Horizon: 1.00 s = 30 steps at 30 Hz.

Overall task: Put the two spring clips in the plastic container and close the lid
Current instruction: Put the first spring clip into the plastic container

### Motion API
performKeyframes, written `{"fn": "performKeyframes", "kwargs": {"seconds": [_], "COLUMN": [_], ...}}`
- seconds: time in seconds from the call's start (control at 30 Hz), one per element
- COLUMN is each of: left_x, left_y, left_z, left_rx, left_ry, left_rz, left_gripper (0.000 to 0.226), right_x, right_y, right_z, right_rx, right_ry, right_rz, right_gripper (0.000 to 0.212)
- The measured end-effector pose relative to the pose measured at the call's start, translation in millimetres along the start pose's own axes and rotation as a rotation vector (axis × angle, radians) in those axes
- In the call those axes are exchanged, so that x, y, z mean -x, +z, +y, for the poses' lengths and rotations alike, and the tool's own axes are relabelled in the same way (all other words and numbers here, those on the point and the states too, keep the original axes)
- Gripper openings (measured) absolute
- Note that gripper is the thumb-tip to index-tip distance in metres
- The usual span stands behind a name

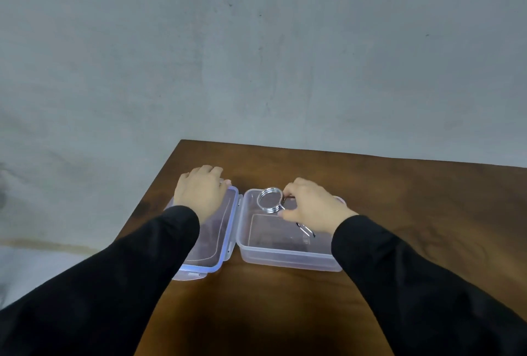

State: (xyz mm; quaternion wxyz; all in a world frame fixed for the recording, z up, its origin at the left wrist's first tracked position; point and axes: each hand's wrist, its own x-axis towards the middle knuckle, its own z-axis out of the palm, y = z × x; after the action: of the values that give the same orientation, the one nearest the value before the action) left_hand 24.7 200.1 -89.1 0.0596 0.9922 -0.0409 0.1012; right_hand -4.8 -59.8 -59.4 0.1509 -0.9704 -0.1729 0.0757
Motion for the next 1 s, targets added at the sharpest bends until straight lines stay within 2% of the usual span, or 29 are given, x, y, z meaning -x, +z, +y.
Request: {"fn": "performKeyframes", "kwargs": {"seconds": [0.13, 0.3, 0.47, 0.73, 1.0], "left_x": [14, 29, 36, 39, 39], "left_y": [34, 68, 83, 88, 87], "left_z": [-22, -27, -24, -22, -21], "left_rx": [-0.035, 0.09, 0.097, 0.094, 0.078], "left_ry": [-0.002, -0.016, -0.024, -0.041, -0.046], "left_rz": [-0.068, -0.122, -0.135, -0.125, -0.138], "left_gripper": [0.038, 0.034, 0.039, 0.047, 0.049], "right_x": [-9, -13, -17, -15, -15], "right_y": [27, 43, 48, 56, 60], "right_z": [-9, -10, -6, 2, 3], "right_rx": [0.01, 0.043, 0.041, 0.043, 0.046], "right_ry": [0.014, 0.029, 0.017, -0.046, -0.07], "right_rz": [-0.083, -0.172, -0.228, -0.259, -0.234], "right_gripper": [0.039, 0.042, 0.039, 0.037, 0.052]}}
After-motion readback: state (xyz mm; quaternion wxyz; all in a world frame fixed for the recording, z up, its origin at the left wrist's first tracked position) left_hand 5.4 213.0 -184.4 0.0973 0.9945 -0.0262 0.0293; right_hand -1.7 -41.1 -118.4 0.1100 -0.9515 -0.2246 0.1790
